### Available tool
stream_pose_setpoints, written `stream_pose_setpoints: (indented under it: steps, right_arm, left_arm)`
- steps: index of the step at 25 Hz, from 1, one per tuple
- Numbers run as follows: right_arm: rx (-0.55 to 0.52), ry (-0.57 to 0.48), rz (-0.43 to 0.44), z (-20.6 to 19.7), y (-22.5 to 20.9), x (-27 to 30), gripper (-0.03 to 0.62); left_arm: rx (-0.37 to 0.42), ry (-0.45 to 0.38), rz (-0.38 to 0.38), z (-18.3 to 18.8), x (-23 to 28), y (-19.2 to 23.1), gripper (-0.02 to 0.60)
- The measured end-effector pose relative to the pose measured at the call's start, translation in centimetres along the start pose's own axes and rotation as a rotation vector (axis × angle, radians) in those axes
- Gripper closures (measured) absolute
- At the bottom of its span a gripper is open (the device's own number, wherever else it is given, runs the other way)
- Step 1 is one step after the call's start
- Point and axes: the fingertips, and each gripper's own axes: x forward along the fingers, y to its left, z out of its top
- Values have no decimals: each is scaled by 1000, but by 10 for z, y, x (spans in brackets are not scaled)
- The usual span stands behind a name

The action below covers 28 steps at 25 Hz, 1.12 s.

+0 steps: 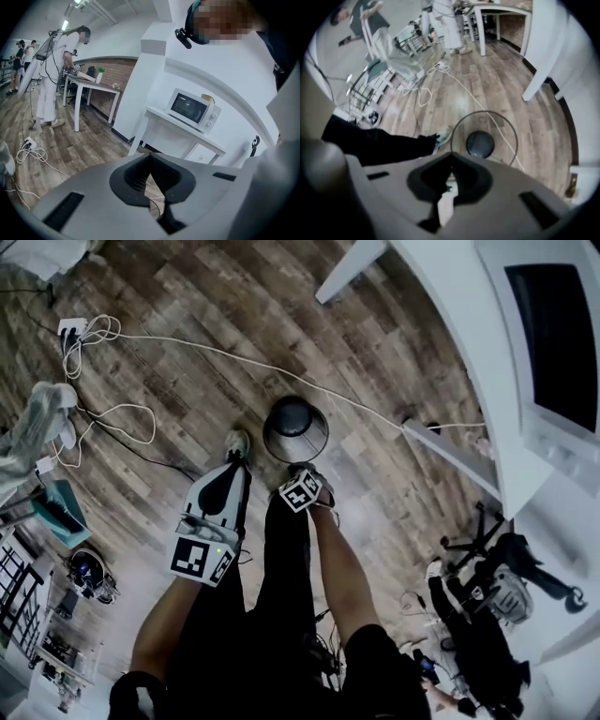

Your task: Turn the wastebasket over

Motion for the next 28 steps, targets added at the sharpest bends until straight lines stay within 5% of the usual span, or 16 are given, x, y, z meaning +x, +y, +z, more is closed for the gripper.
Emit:
stream_pose_setpoints:
  steps: [4,10,28]
  right_arm:
    - [209,-72,4,16,0,-51,562]
    - [376,-105,-23,26,-7,-127,562]
    - [407,-510,-201,120,-10,-371,562]
  left_arm:
    - [9,-11,-19,27,-16,-22,549]
    - [35,-52,-46,76,-35,-54,551]
    - [127,-140,-31,166,-107,-108,551]
